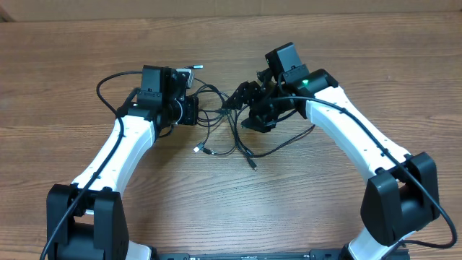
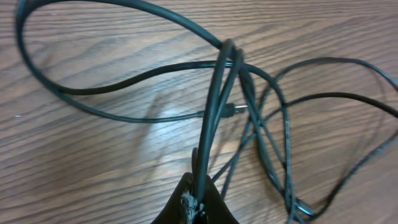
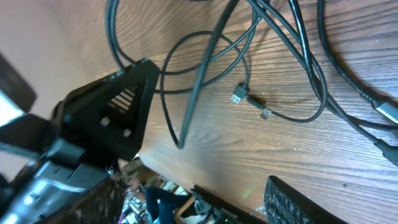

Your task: Untangle cables

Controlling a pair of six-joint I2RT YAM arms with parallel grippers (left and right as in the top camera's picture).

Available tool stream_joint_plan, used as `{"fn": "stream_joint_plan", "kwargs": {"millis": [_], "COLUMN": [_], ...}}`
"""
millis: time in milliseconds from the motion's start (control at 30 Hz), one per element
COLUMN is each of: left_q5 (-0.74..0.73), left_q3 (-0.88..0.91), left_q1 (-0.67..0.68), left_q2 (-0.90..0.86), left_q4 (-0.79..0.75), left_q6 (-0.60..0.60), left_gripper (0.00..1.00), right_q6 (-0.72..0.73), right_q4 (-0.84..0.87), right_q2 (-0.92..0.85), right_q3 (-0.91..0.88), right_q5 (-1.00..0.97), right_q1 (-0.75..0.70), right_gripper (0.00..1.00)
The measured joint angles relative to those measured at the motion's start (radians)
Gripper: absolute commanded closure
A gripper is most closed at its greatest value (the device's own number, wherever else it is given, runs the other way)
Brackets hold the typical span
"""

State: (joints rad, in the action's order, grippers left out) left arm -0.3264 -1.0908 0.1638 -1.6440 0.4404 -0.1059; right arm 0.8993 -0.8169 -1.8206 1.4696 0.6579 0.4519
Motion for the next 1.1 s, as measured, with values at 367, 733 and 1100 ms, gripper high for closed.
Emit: {"fn": "stream_joint_plan", "kwargs": {"millis": [367,733,1100], "left_q5": [-0.038,-0.041,-0.041], "left_q3": [0.0,0.0,0.0], "left_q1": [0.0,0.0,0.0], "left_q2": [0.0,0.0,0.0], "left_q4": [0.0,0.0,-0.004], "left_q6": [0.0,0.0,0.0], "left_gripper": [0.96,0.96,0.96], "right_q6": [0.23,0.471,0.515], "right_q4": [0.0,0.117,0.196], "right_q2": [0.0,0.0,0.0], "right_q3": [0.0,-0.008,-0.09], "right_q5": [-0.277,-0.564,-0.621], "right_q1": [0.151,0.243,0.273], "right_gripper": [0.39,0.45,0.53]}}
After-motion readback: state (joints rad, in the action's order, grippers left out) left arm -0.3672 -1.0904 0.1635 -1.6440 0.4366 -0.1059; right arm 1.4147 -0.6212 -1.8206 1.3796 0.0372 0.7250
